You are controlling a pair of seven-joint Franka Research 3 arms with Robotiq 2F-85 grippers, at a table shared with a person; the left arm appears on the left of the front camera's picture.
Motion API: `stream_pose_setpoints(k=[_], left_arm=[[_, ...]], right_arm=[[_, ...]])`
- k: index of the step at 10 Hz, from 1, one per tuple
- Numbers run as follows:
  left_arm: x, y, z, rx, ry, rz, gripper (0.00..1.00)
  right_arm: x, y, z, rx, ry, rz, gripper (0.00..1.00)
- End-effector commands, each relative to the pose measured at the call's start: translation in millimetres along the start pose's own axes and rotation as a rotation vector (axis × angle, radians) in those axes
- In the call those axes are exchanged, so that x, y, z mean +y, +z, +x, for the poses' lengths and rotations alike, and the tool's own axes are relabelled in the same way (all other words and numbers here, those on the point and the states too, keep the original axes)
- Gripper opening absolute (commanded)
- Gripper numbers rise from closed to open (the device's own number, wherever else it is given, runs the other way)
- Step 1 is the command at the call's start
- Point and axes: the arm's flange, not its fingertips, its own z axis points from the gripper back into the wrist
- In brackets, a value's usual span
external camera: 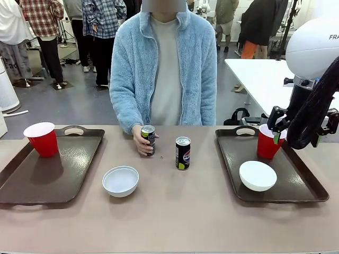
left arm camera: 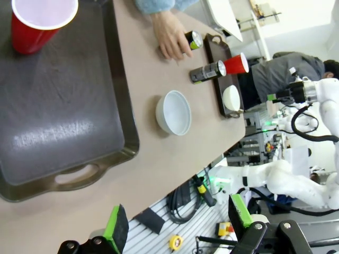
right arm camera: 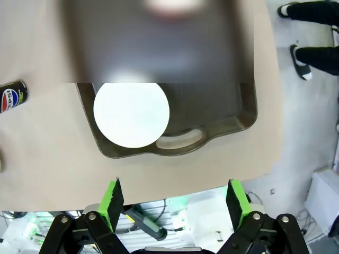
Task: Prepare tableware on both trays.
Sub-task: Pick up a Picnic Bowl from the table and place it on a Handle tray.
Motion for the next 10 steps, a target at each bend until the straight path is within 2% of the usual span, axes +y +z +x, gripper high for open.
stream_pose_setpoints(k=[1, 2, 4, 6, 8, 10], left_arm=[[0, 0, 0, 0.0, 0.0, 0.0, 1.0], [-31, 9, -3, -0.047, -0.057, 0.127, 1.0], [-87, -13, -9, -0.002, -0.163, 0.318, 1.0], [-133, -45, -24, 0.048, -0.265, 0.557, 1.0], [-166, -82, -33, 0.093, -0.366, 0.762, 1.0], [-183, -126, -30, 0.189, -0.475, 0.877, 1.0]], right_arm=[[-1, -4, -2, -0.012, -0.001, 0.017, 1.0], [0, 0, 0, 0.0, 0.0, 0.0, 1.0], [-68, -10, 10, 0.078, -0.041, 0.23, 1.0], [-113, -18, 1, 0.119, -0.005, 0.391, 1.0], [-153, -25, -8, 0.142, 0.038, 0.581, 1.0], [-186, -43, -11, 0.19, 0.066, 0.778, 1.0]])
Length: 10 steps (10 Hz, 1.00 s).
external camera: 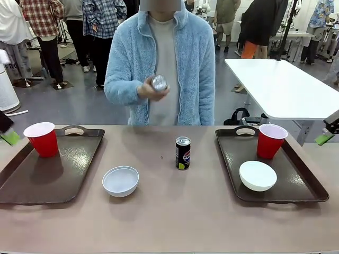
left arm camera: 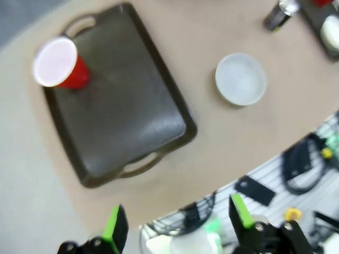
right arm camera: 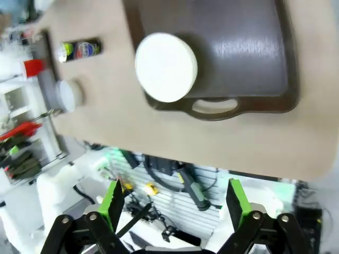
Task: Prepare tableware on both trays.
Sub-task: Pick up a Picnic Bowl from the table and place it on a Handle tray.
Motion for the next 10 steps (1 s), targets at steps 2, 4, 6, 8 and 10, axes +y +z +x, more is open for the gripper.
stream_pose_setpoints(k=[2, 4, 6, 8, 10], left_arm=[[-30, -43, 25, 0.157, -0.084, 0.007, 1.0], [-42, -53, 54, 0.255, -0.131, -0.035, 1.0], [-47, -61, 31, 0.207, -0.135, -0.02, 1.0], [-47, -61, 31, 0.207, -0.135, -0.02, 1.0], [-46, -63, 45, 0.223, -0.148, -0.052, 1.0]], right_arm=[[-38, 2, -2, 0.056, -0.014, 0.176, 1.0], [-53, 6, -10, 0.071, 0.023, 0.234, 1.0], [-57, 1, -12, 0.066, 0.044, 0.213, 1.0], [-54, 2, -14, 0.068, -0.003, 0.202, 1.0], [-54, 2, -14, 0.068, -0.003, 0.202, 1.0]])
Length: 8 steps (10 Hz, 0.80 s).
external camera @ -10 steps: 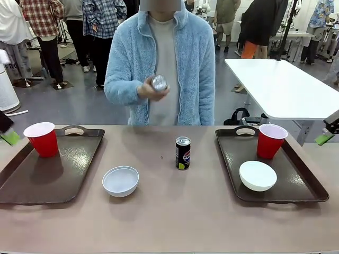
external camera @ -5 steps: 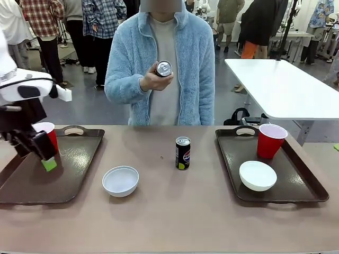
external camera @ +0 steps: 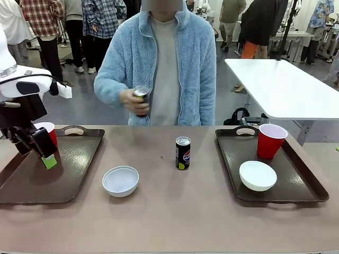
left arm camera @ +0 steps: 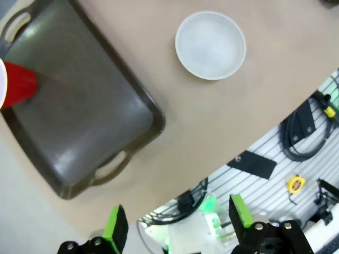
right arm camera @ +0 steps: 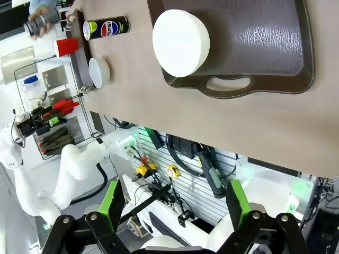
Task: Prepare tableware on both trays.
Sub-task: Pick up a Picnic Bowl from the table and place it on a Handle tray.
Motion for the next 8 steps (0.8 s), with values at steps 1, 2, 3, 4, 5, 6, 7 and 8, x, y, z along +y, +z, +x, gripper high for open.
stream_pose_setpoints(k=[1, 2, 3, 4, 5, 6, 7, 8], left_arm=[[25, -5, -1, 0.028, 0.046, 0.009, 1.0], [46, 5, -33, 0.068, 0.009, -0.038, 1.0], [62, 16, -58, 0.126, -0.038, -0.049, 1.0], [71, 27, -72, 0.158, -0.074, -0.079, 1.0], [68, 29, -84, 0.182, -0.128, -0.057, 1.0], [68, 28, -82, 0.158, -0.11, -0.047, 1.0], [70, 28, -77, 0.153, -0.103, -0.043, 1.0], [72, 24, -75, 0.14, -0.085, -0.056, 1.0]], right_arm=[[1, 0, 0, -0.002, -0.009, 0.009, 1.0], [1, 0, 0, -0.002, -0.009, 0.009, 1.0], [1, 0, 0, -0.002, -0.009, 0.009, 1.0], [1, 0, 0, -0.002, -0.009, 0.009, 1.0], [1, 0, 0, -0.002, -0.009, 0.009, 1.0], [1, 0, 0, -0.002, -0.009, 0.009, 1.0], [1, 0, 0, -0.002, -0.009, 0.009, 1.0], [1, 0, 0, -0.002, -0.009, 0.009, 1.0]])
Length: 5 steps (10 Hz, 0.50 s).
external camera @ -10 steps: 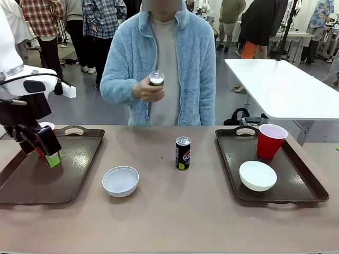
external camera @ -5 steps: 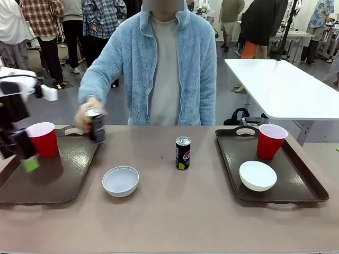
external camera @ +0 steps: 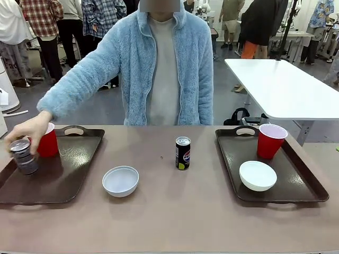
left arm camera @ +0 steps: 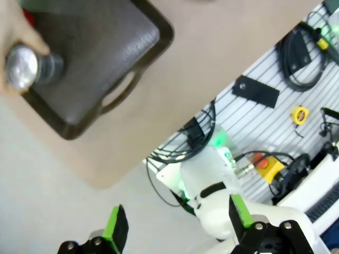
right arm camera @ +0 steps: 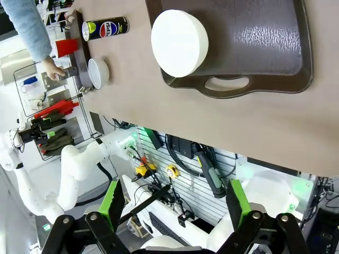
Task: Prepare tableware on both trays.
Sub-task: Pick up a Picnic Bowl from the table and place it on a Handle tray.
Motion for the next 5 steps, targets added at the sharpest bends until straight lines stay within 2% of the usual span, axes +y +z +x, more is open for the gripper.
stream_pose_setpoints(k=[1, 3, 4, 5], left_arm=[[6, -6, 11, -0.04, 0.034, 0.007, 1.0], [4, -7, 19, -0.115, 0.092, 0.005, 1.0], [-2, -14, 27, -0.196, 0.135, 0.029, 1.0], [-8, -21, 36, -0.239, 0.151, 0.048, 1.0]], right_arm=[[1, 0, 0, -0.002, -0.005, 0.012, 1.0], [1, 0, 0, -0.002, -0.005, 0.012, 1.0], [0, 0, 0, 0.0, 0.0, 0.0, 1.0], [-3, 5, 1, -0.035, -0.032, 0.069, 1.0]])
